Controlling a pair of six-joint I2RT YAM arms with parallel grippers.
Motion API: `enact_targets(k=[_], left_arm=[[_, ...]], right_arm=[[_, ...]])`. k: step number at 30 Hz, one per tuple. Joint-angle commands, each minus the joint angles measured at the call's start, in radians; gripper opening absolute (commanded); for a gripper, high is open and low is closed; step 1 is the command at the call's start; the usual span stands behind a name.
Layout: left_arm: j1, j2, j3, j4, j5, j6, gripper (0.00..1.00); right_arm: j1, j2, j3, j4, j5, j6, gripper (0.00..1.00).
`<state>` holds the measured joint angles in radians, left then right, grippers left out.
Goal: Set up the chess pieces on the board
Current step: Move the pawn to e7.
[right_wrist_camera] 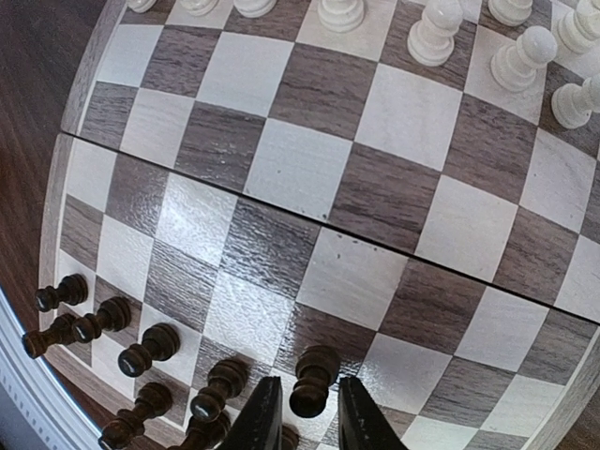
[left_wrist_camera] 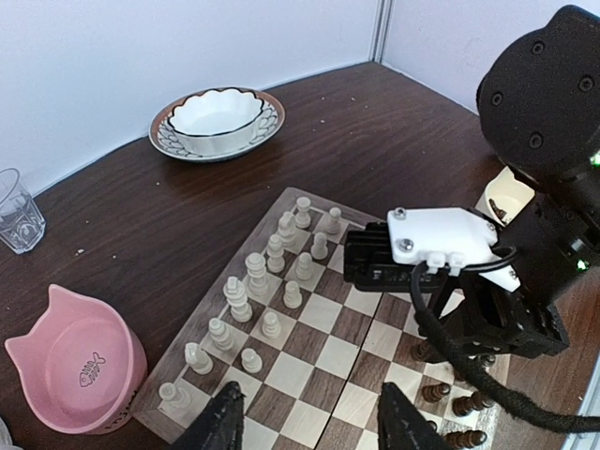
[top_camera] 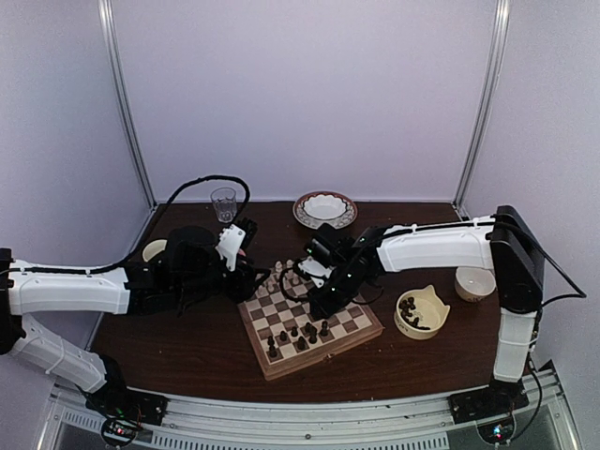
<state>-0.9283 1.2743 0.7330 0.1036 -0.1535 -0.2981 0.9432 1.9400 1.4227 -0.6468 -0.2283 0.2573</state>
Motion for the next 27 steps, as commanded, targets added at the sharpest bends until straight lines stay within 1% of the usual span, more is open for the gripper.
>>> enact_targets(k=[1, 3, 7, 20, 27], left_arm=[[0.000, 0.008, 0.017, 0.018, 0.019, -0.009, 0.49], [0.000, 0.011, 0.019, 0.015, 0.021, -0.009, 0.49], [0.000, 0.009, 0.020, 0.014, 0.025, -0.009, 0.49], [0.000, 0.011, 0.020, 0.013, 0.035, -0.009, 0.49], [0.001, 0.016, 0.022, 0.010, 0.037, -0.009, 0.49]], right_arm=[[0.006, 0.017, 0.030, -0.016, 0.009, -0.007, 0.22], [0.006, 0.015, 0.030, -0.017, 0.007, -0.009, 0.18], [0.008, 0.003, 0.030, -0.028, 0.000, -0.018, 0.15], [0.027, -0.014, 0.049, -0.095, -0.015, -0.068, 0.12], [0.035, -0.007, 0.059, -0.116, -0.007, -0.082, 0.13]])
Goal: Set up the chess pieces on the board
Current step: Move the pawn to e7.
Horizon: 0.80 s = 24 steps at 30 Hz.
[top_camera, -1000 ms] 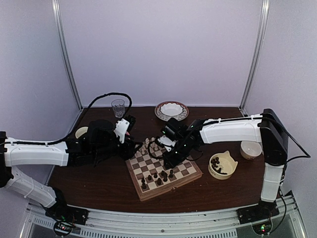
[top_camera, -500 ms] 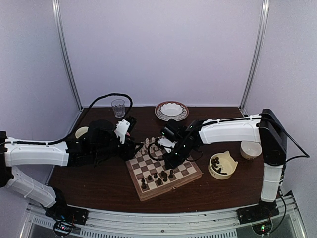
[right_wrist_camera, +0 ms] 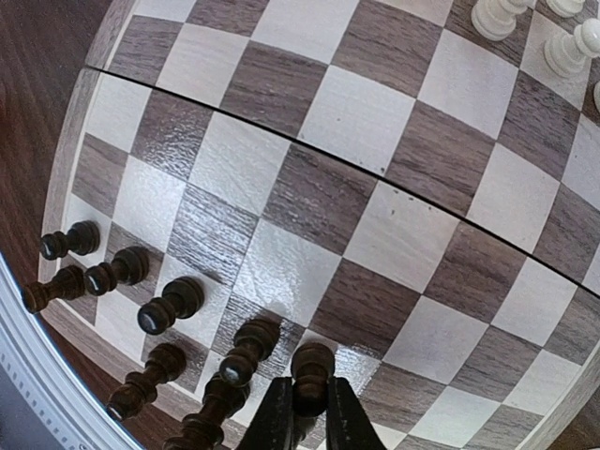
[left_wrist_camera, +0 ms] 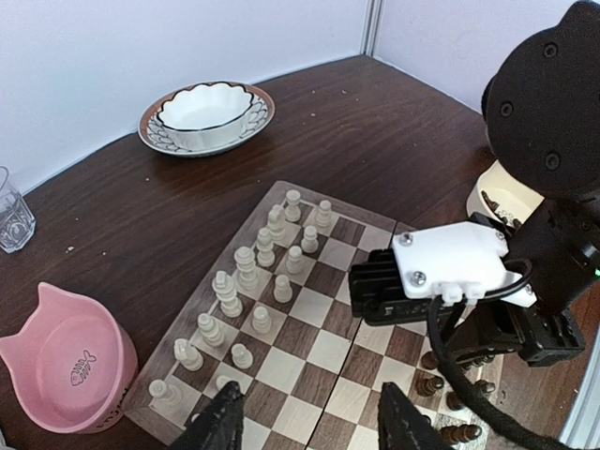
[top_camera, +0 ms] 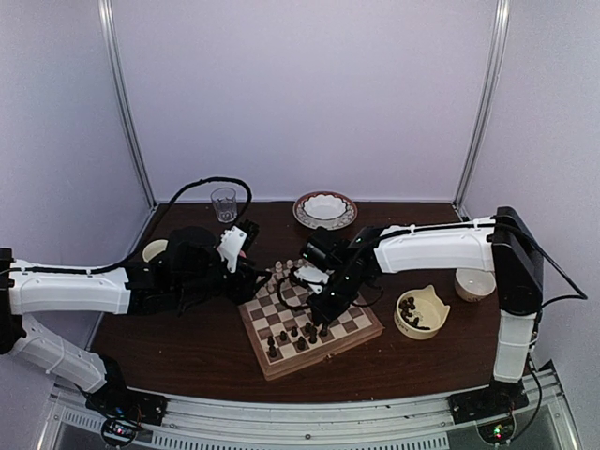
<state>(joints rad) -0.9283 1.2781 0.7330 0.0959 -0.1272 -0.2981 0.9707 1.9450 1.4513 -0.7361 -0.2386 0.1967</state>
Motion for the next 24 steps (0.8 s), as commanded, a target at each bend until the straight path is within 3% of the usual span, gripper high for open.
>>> enact_targets(k=[1, 24], left_arm=[[0.002, 0.012, 0.023, 0.018, 0.011, -0.009, 0.49], [0.000, 0.013, 0.026, 0.016, 0.018, -0.010, 0.49]], right_arm=[[0.009, -0.011, 0.031, -0.028, 0.005, -0.021, 0.13], [0.010, -0.010, 0.036, -0.050, 0.044, -0.022, 0.16]])
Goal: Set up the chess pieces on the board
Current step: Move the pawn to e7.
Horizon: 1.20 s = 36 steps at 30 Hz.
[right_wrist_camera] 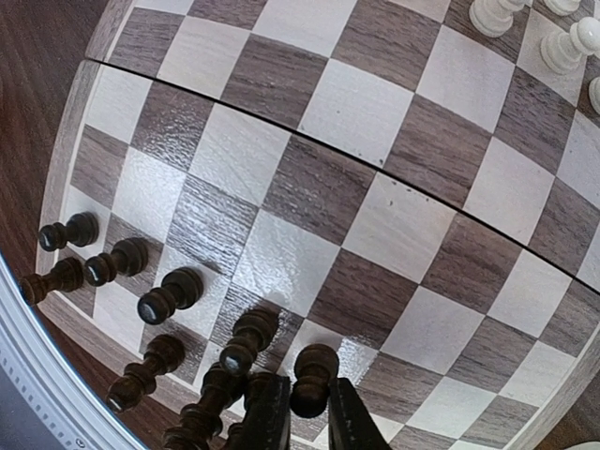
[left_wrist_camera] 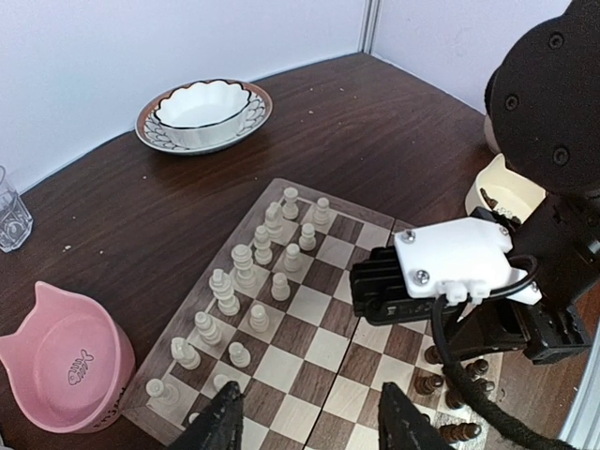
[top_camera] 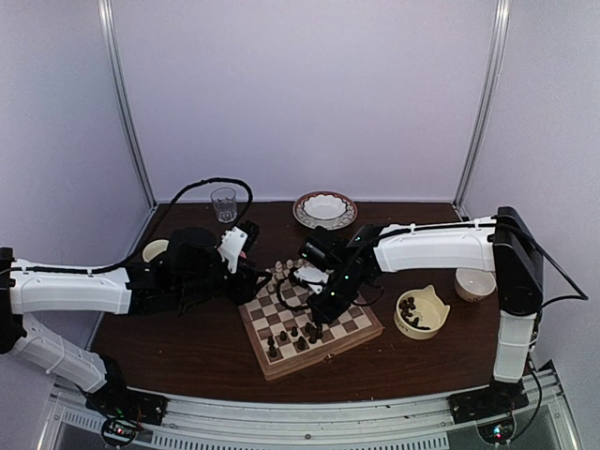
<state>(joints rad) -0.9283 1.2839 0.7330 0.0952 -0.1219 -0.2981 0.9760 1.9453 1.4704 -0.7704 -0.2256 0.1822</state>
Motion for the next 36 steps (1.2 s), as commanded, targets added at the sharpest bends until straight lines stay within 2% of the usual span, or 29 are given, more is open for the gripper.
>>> enact_targets(k=[1, 18, 36], left_arm=[[0.000, 0.008, 0.026, 0.017, 0.014, -0.011, 0.50], [0.001, 0.008, 0.023, 0.015, 0.016, -0.012, 0.50], [0.000, 0.005, 0.022, 0.015, 0.017, -0.013, 0.50]], right_arm=[[0.004, -0.009, 0.015, -0.018, 0.033, -0.009, 0.16], [0.004, 0.001, 0.013, -0.035, 0.026, -0.015, 0.17], [0.003, -0.025, 0.002, -0.024, 0.071, -0.003, 0.25]])
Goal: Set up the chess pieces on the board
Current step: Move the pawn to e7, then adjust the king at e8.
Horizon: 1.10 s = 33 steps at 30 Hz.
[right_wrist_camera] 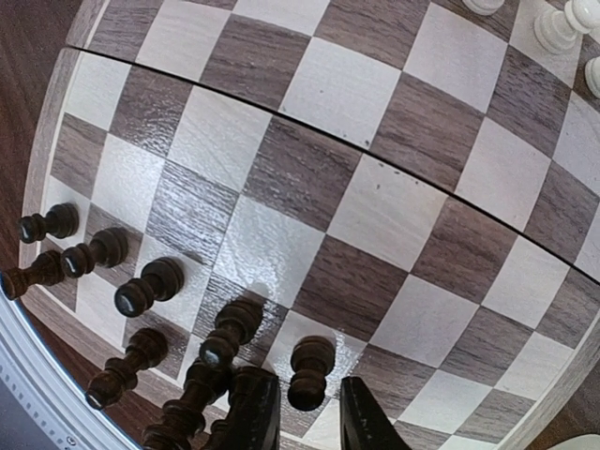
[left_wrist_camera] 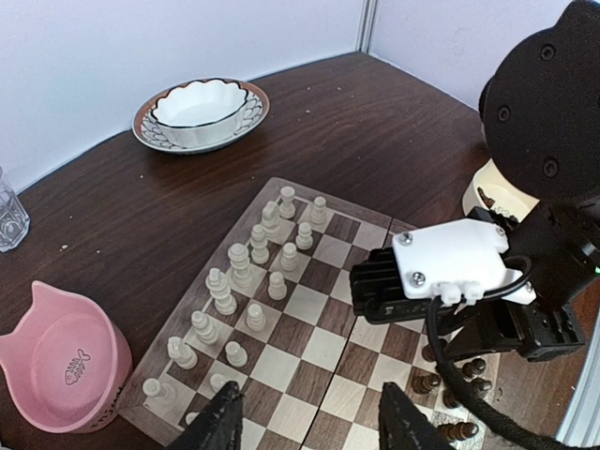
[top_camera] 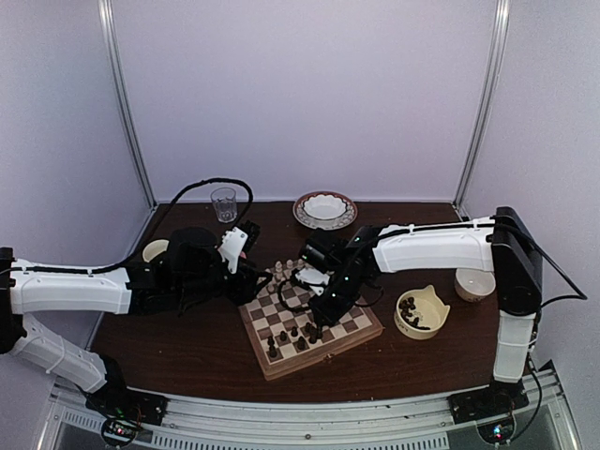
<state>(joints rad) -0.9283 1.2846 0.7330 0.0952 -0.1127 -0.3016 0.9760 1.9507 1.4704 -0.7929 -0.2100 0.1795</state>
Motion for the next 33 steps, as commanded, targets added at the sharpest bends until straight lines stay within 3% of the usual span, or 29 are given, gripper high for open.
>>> enact_targets(k=[1, 13, 19, 33], left_arm=[[0.001, 0.005, 0.023, 0.015, 0.008, -0.010, 0.50], [0.000, -0.001, 0.022, 0.014, 0.009, -0.010, 0.50], [0.000, -0.006, 0.019, 0.014, 0.008, -0.010, 0.50], [0.000, -0.011, 0.016, 0.014, 0.015, -0.013, 0.50]], right_arm=[[0.004, -0.041, -0.003, -0.001, 0.066, 0.001, 0.25], [0.003, -0.172, -0.059, 0.018, 0.097, -0.005, 0.30], [0.006, -0.213, -0.092, 0.028, 0.034, -0.059, 0.30], [0.038, -0.156, -0.065, 0.018, -0.012, -0.087, 0.29]])
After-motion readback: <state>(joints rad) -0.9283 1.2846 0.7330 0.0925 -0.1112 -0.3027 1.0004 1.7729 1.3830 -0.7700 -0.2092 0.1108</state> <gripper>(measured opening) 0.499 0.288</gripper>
